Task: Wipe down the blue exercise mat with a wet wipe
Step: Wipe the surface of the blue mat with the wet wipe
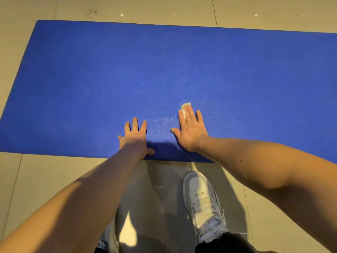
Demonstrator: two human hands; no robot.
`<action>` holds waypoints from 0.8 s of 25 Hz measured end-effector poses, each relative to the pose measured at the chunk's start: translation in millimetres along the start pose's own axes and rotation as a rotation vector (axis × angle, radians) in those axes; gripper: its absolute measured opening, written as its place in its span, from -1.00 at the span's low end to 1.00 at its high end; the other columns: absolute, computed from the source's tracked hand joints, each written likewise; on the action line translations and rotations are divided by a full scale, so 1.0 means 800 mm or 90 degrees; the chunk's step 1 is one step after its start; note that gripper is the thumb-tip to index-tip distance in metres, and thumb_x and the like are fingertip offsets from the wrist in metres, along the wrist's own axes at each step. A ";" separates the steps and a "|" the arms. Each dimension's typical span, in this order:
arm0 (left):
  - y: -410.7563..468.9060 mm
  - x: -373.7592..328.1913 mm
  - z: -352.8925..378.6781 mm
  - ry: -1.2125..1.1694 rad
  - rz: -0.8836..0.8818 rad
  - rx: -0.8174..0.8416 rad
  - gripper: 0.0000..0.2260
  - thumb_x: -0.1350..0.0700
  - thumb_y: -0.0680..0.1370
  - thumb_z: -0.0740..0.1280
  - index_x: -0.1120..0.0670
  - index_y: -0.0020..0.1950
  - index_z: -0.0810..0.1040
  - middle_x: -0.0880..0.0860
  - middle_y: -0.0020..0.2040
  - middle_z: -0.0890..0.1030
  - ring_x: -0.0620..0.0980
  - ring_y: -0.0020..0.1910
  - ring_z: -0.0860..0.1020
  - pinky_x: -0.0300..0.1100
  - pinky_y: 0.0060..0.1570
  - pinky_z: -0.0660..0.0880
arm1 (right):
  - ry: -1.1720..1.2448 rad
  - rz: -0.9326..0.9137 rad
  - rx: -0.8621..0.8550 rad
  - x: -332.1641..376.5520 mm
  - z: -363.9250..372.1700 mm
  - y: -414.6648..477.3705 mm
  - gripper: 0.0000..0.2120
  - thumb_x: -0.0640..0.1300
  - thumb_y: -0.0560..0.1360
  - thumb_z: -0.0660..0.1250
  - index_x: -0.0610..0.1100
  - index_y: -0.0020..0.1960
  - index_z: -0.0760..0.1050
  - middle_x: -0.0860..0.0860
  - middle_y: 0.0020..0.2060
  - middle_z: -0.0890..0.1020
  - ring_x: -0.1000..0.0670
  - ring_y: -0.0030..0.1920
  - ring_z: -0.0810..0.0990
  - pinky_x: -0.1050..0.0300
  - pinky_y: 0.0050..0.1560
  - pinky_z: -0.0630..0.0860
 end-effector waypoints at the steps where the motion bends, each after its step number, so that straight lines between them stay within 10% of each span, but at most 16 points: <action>1: 0.000 0.001 0.001 0.002 0.000 -0.002 0.08 -0.29 0.40 0.50 -0.13 0.64 -0.20 -0.02 0.63 -0.23 0.14 0.61 -0.15 0.20 0.43 0.31 | 0.036 -0.062 0.002 0.023 0.006 -0.005 -0.27 0.20 0.64 -0.01 -0.21 0.61 -0.17 -0.10 0.60 -0.23 -0.04 0.56 -0.41 -0.22 0.55 -0.19; 6: 0.001 0.002 0.003 0.029 0.003 -0.017 0.10 -0.34 0.38 0.48 -0.13 0.63 -0.21 0.00 0.63 -0.22 0.13 0.60 -0.12 0.15 0.37 0.39 | -0.037 -0.271 -0.017 0.049 0.008 -0.017 -0.33 0.07 0.63 0.16 -0.22 0.59 0.01 -0.10 0.61 -0.06 -0.05 0.60 -0.20 -0.14 0.58 -0.11; 15: 0.004 0.005 0.000 0.027 0.024 -0.019 0.08 -0.36 0.35 0.49 -0.11 0.63 -0.10 0.00 0.62 -0.11 0.16 0.58 -0.03 0.14 0.23 0.49 | -0.129 0.070 -0.043 -0.058 -0.018 0.024 -0.28 0.23 0.65 -0.18 -0.20 0.61 -0.24 -0.04 0.61 -0.21 -0.12 0.59 -0.29 -0.18 0.56 -0.22; 20: 0.024 0.008 -0.036 -0.002 0.017 -0.056 -0.36 -0.32 0.50 0.36 0.00 0.43 0.31 0.01 0.38 0.27 0.08 0.35 0.24 -0.05 -0.11 0.43 | 0.031 -0.122 -0.053 0.030 0.000 0.021 -0.30 0.11 0.65 0.07 -0.20 0.62 -0.14 -0.04 0.61 -0.20 -0.08 0.60 -0.24 -0.16 0.57 -0.11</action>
Point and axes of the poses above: each hand's wrist, its own y-axis towards the middle knuckle, its own z-axis out of the palm, x = y × z, the point moved 3 cm from there along y, towards the middle knuckle
